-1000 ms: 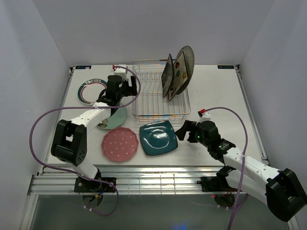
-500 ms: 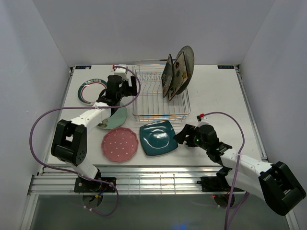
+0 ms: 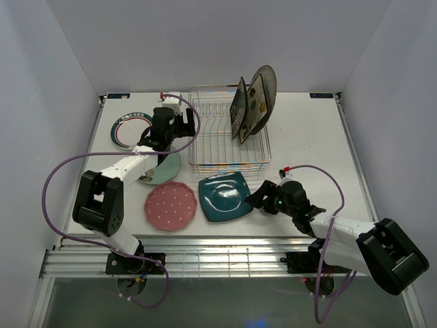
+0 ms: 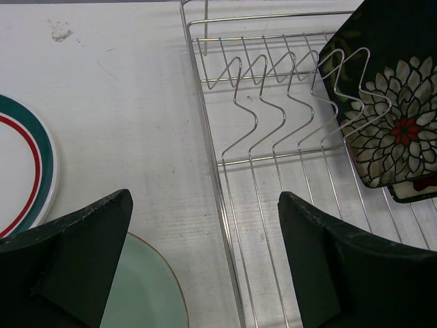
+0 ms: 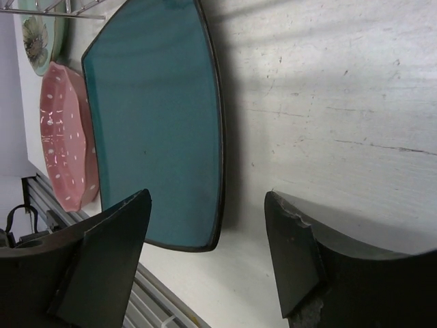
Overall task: Load the plates into the dish rack
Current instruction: Pick up the plate from the corner of the board.
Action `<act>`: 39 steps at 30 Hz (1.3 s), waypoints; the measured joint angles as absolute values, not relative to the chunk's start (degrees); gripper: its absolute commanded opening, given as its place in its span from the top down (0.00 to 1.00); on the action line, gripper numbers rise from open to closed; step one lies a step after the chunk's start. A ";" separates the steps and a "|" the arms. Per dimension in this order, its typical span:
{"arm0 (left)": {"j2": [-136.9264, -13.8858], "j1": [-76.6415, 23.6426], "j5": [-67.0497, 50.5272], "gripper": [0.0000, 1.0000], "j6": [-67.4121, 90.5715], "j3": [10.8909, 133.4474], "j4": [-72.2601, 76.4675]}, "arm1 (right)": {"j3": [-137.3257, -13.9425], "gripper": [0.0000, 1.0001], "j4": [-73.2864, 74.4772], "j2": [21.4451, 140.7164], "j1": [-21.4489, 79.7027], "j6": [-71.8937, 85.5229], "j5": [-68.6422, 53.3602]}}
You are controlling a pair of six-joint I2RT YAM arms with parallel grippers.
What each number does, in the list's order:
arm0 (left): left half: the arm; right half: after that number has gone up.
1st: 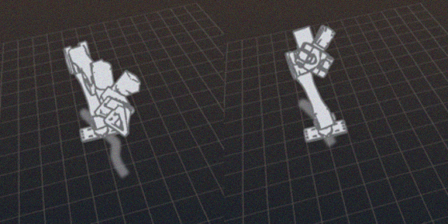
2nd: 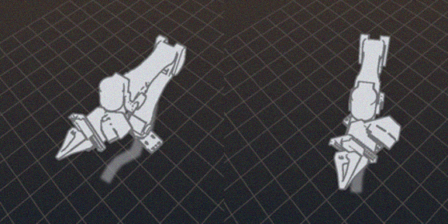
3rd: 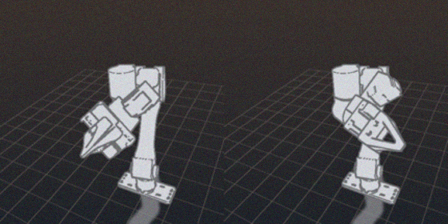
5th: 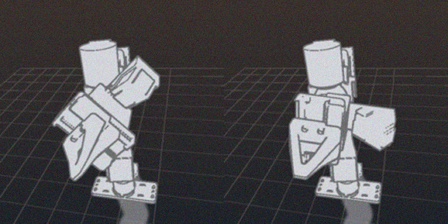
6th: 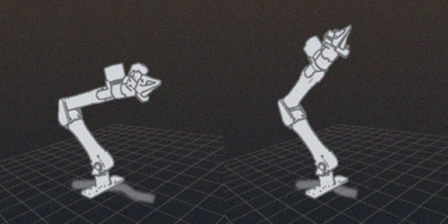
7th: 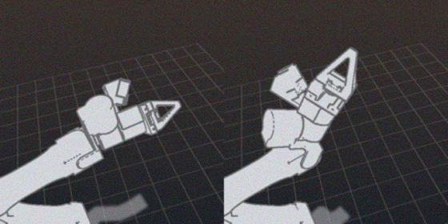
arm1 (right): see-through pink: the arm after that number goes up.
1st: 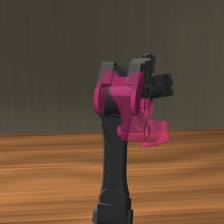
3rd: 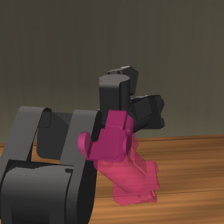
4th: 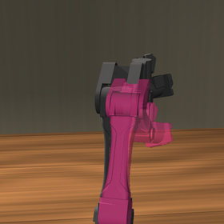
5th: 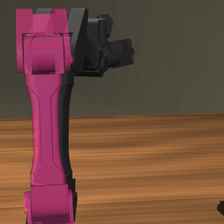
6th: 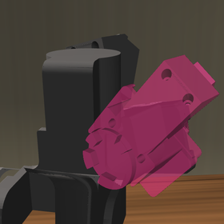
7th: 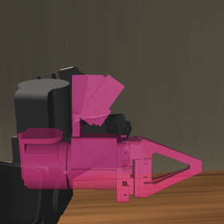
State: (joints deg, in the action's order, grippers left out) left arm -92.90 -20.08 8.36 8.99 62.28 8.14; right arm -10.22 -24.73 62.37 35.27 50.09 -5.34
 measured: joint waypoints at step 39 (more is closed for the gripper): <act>-92.90 -20.08 8.32 0.02 9.02 62.28 8.14 | -9.17 0.92 -27.88 62.19 34.98 56.64 -8.40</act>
